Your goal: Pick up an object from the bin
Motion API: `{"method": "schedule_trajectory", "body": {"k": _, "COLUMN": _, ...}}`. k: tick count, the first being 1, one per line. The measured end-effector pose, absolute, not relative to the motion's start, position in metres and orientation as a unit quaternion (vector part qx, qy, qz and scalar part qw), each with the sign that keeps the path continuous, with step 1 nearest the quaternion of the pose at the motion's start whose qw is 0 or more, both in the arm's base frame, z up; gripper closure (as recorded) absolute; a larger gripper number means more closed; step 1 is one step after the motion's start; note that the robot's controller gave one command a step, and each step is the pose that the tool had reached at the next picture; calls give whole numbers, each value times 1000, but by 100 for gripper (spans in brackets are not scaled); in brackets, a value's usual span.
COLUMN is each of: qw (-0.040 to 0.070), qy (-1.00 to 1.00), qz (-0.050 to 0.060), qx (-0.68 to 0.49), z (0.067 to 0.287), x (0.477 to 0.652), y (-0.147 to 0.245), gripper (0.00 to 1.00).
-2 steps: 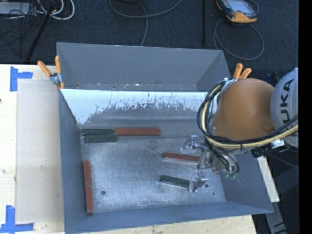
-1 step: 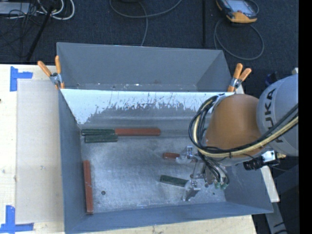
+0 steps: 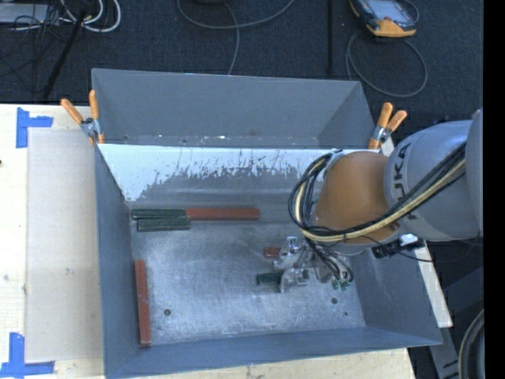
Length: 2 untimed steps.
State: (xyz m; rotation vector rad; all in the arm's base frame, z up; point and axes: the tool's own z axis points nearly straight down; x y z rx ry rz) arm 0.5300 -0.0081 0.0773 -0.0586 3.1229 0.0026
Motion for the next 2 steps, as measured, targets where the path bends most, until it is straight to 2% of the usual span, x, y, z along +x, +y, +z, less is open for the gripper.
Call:
{"method": "schedule_trajectory", "body": {"k": 1, "qw": 9, "qy": 1000, "qz": 1, "qx": -19, "z": 77, "x": 530, "y": -8, "gripper": 100}}
{"method": "schedule_trajectory", "body": {"k": 2, "qw": 5, "qy": 999, "qz": 0, "qx": -39, "z": 260, "x": 534, "y": 1, "gripper": 100}}
